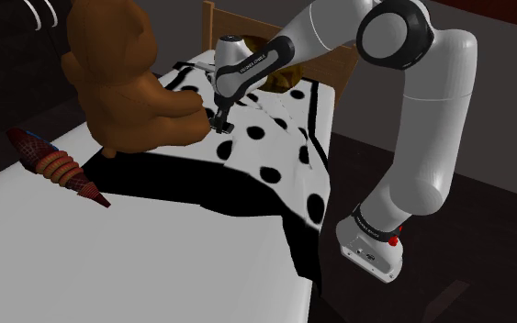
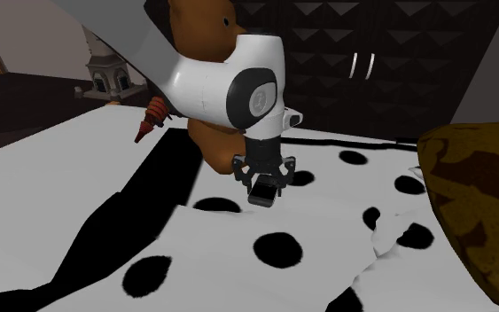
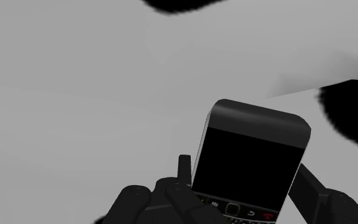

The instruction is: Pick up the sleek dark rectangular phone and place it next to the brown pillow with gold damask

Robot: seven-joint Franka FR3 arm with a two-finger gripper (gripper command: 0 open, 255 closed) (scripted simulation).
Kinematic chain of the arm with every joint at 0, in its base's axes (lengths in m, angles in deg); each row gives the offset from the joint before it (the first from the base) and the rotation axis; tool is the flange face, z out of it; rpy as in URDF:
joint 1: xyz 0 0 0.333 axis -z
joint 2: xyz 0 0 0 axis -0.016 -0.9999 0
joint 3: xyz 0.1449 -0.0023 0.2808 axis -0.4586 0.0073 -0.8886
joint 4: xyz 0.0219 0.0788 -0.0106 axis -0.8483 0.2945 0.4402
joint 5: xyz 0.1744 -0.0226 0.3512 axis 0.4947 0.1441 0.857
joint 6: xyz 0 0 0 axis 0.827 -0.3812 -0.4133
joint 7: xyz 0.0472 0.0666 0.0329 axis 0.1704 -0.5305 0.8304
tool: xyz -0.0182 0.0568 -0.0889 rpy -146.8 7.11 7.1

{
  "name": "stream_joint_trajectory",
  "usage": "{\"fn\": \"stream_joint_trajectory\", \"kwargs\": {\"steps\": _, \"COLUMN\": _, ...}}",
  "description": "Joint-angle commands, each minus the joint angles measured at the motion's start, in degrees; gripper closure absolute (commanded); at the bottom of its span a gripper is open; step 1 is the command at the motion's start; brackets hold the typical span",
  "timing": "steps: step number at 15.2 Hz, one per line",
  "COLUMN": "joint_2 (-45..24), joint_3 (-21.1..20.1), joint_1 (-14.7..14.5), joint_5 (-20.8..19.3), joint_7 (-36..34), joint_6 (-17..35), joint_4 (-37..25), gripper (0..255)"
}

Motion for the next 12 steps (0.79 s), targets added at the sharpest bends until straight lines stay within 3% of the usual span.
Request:
{"fn": "stream_joint_trajectory", "kwargs": {"steps": 1, "joint_2": -0.12, "joint_3": 0.04, "joint_1": -0.01, "joint_5": -0.03, "joint_7": -0.05, "joint_6": -0.15, "joint_4": -0.07, "gripper": 255}}
{"fn": "stream_joint_trajectory", "kwargs": {"steps": 12, "joint_2": 5.15, "joint_3": -0.18, "joint_1": 0.11, "joint_5": 0.41, "joint_7": 0.45, "joint_6": -6.83, "joint_4": -1.49, "gripper": 255}}
